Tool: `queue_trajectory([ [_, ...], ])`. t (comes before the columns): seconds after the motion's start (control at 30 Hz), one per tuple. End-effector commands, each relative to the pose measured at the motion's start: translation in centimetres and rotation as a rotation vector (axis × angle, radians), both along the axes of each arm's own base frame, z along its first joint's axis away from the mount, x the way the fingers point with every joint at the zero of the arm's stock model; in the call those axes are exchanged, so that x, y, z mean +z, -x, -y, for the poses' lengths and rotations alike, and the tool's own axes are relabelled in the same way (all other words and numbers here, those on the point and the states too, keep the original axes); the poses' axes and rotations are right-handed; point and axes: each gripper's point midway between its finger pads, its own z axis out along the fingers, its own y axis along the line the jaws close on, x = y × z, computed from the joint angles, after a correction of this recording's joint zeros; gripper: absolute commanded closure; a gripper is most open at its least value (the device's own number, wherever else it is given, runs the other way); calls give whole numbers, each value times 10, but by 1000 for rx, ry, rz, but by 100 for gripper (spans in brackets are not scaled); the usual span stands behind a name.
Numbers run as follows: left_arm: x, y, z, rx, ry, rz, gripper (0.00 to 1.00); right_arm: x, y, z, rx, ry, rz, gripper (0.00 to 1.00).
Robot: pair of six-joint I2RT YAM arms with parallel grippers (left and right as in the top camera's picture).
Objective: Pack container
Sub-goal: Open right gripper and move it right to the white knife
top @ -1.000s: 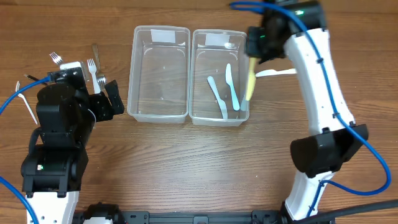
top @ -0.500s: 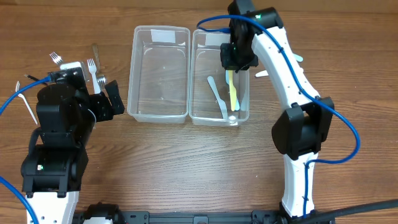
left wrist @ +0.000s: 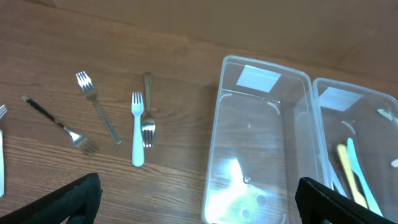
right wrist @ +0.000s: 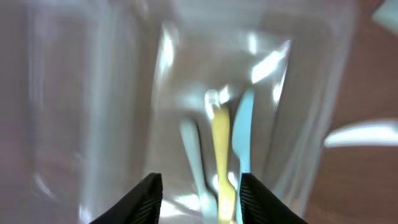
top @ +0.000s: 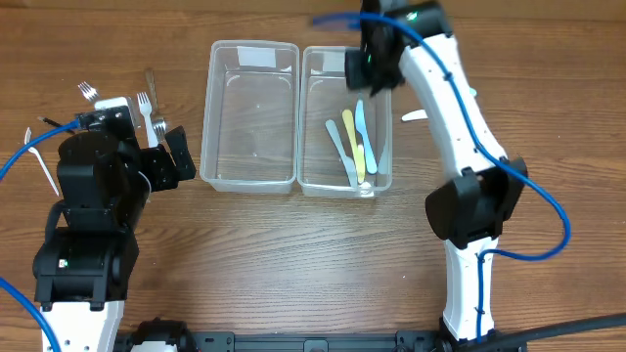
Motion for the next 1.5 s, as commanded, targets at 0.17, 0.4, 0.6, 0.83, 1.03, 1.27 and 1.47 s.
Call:
queue_trajectory([
  [0.17, 11, -2, 1, -10, 0, 26, 0, 132, -49, 173, -845, -307, 303, 45],
  [0.4, 11, -2, 0, -10, 0, 27, 0, 51, -42, 277, -1271, -421, 47, 30],
  [0.6, 11, -2, 0, -10, 0, 28, 0, -38, -26, 289, -1351, -329, -201, 25],
  [0.83, 11, -2, 1, -10, 0, 27, 0, -110, -19, 268, -1327, -235, -384, 19],
  [1.03, 11, -2, 0, -10, 0, 28, 0, -133, -16, 253, -1293, -158, -421, 19],
  [1.27, 11, -2, 0, -10, 0, 25, 0, -141, -5, 247, -1313, -102, -456, 22],
  [1.47, 10, -1, 1, -10, 0, 20, 0, -179, 18, 240, -1340, -66, -583, 21],
])
